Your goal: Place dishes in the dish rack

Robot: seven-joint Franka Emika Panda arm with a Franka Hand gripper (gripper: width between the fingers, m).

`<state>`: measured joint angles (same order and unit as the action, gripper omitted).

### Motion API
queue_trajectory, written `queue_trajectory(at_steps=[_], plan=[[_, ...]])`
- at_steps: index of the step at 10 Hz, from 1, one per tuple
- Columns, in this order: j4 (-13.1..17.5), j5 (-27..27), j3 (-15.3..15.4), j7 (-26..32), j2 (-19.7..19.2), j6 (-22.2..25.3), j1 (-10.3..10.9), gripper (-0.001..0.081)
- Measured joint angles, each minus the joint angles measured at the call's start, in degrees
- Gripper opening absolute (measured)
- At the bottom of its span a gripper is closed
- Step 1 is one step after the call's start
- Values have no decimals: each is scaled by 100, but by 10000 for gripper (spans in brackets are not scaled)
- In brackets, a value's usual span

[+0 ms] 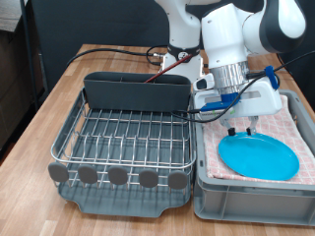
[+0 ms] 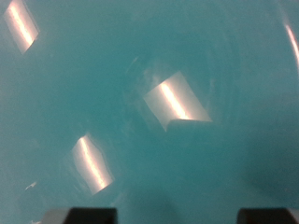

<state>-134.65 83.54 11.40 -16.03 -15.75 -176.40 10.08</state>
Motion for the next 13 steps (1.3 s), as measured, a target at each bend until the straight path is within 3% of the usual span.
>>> queue_trajectory(at_steps=[1, 2, 3, 4, 5, 7, 10, 11, 12, 13], plan=[[13, -110, -10, -115, -29, 25, 0, 212], [37, -149, -11, -139, -56, 36, 0, 212], [76, -149, -11, -139, -82, 36, 0, 67], [98, -192, -12, -158, -90, 24, 3, 67], [89, -659, -124, -566, -90, 0, 90, 15], [45, -2169, -748, -2045, -89, 0, 643, 3], [33, -3697, -1764, -3614, -62, 128, 1566, 2], [25, -4182, -2140, -4102, -35, 254, 1878, 98], [15, -4615, -2502, -4557, 2, 387, 2174, 264], [1, -5011, -2829, -4960, 44, 525, 2437, 264]])
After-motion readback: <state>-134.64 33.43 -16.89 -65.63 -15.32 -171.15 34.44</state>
